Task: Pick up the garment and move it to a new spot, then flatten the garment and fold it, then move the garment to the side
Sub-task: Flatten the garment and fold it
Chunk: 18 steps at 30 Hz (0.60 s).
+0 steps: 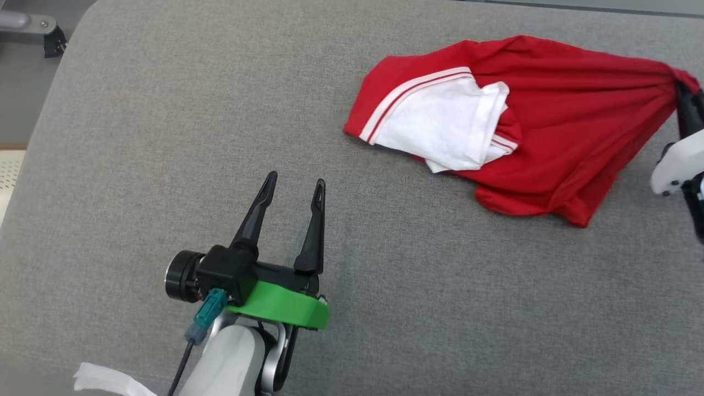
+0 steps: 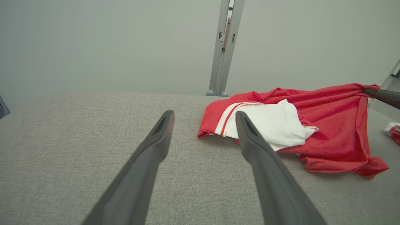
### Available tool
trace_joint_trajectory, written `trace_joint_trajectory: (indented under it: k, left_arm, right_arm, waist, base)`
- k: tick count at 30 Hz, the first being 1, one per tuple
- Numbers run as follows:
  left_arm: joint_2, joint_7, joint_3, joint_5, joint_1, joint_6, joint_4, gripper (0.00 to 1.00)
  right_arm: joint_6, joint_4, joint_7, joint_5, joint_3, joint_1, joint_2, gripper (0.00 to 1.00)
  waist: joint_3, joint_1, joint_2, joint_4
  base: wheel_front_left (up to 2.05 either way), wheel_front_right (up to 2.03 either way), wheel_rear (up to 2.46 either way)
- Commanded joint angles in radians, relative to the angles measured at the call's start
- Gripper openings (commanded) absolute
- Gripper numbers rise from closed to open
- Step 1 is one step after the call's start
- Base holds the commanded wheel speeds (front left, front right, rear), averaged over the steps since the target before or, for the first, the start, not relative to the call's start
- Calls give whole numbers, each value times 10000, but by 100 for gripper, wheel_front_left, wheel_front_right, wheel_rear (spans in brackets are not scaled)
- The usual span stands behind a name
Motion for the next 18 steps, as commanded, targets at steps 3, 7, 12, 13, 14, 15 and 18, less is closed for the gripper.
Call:
trace_joint_trajectory:
  k: [3,7,12,13,14,15,18]
  left_arm:
    - [15,0,-92,-125,-284,107,-54,100]
    - [15,-1,-136,-198,-407,151,-59,100]
    - [15,-1,-47,-184,-403,200,30,100]
    - [15,0,-16,-167,-398,209,42,100]
    - [15,-1,1,-147,-390,191,49,100]
    - [15,0,34,-120,-385,168,59,100]
    - [15,-1,178,-69,-332,112,62,100]
  right_arm:
    - [-19,254,476,-95,-105,-580,-605,0]
    - [-21,878,552,-577,-299,-1215,-1148,100]
    - [-19,1276,144,-893,-270,-1604,-789,100]
    - [-19,1283,53,-891,-223,-1596,-706,100]
    - [-19,1275,-13,-899,-162,-1553,-630,100]
    - [-19,1249,-133,-889,-62,-1458,-503,100]
    - [-19,1074,-451,-705,157,-1171,-217,100]
  waist:
    - [392,0,0,299]
    - [582,0,0,447]
    - [463,0,0,377]
    - [403,0,0,322]
    - [353,0,0,278]
    - [263,0,0,203]
    - [-19,0,0,-41]
  base:
    - [0,0,0]
    - [0,0,0]
    - [0,0,0]
    - [0,0,0]
    - [0,0,0]
    - [0,0,0]
    - [0,0,0]
